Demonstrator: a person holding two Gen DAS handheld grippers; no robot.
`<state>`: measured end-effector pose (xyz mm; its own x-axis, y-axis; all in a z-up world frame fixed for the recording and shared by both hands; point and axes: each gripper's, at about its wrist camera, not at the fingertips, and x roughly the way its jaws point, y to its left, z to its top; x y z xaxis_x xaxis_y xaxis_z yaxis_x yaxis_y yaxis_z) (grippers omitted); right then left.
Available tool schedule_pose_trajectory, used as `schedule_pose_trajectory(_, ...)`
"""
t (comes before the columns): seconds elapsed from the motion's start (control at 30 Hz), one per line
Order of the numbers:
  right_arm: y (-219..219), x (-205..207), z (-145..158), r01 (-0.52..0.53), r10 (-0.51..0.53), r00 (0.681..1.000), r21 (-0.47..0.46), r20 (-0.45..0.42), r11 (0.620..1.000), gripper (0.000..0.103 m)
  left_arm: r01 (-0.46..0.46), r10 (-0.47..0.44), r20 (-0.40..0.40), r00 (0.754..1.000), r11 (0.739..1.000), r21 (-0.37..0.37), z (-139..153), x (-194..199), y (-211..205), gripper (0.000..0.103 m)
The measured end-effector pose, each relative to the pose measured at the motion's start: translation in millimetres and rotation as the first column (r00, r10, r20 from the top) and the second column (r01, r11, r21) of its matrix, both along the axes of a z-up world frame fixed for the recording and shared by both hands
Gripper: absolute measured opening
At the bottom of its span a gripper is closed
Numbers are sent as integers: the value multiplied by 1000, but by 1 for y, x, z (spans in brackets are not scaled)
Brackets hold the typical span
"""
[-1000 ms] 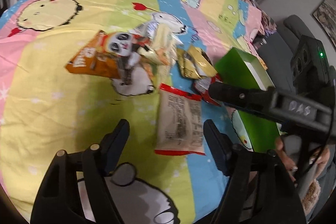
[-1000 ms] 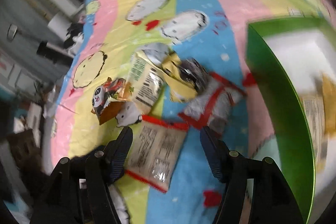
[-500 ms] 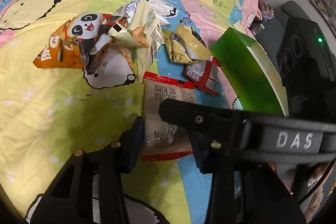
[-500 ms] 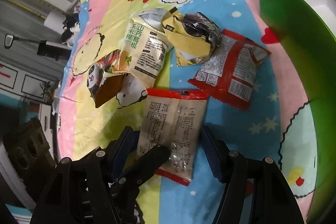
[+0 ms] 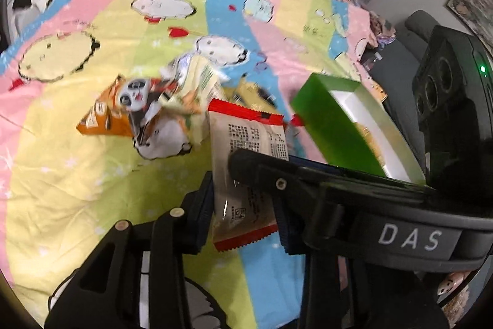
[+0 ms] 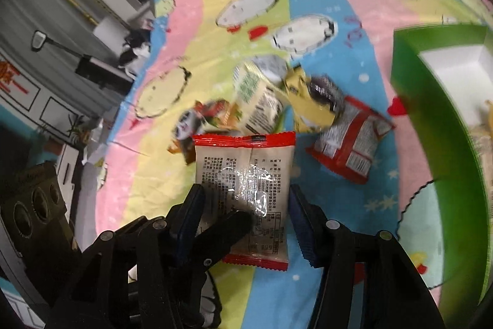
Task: Organize snacks
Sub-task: 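Lift the red-edged packet and carry it over the green box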
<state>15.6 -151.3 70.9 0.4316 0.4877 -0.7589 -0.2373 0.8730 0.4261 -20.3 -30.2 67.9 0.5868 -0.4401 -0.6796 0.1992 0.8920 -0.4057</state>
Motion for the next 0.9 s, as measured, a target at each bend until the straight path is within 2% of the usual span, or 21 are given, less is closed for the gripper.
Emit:
schedule_pose_trajectory(0.33, -30, -25, 49, 26, -30, 990, 28, 141, 999, 58, 21, -26, 118, 993, 999, 43, 46, -13, -31, 34)
schedule_pose_trajectory(0.7, -79, -38, 74, 85, -100, 970, 76, 222, 993, 58, 71, -88, 188, 978, 993, 95, 77, -17, -84, 35)
schedule_pose_trajectory(0.9, -113, -43, 82, 132, -150, 955, 84, 257, 988, 58, 121, -142, 206, 968, 986, 112, 84, -16, -117, 35)
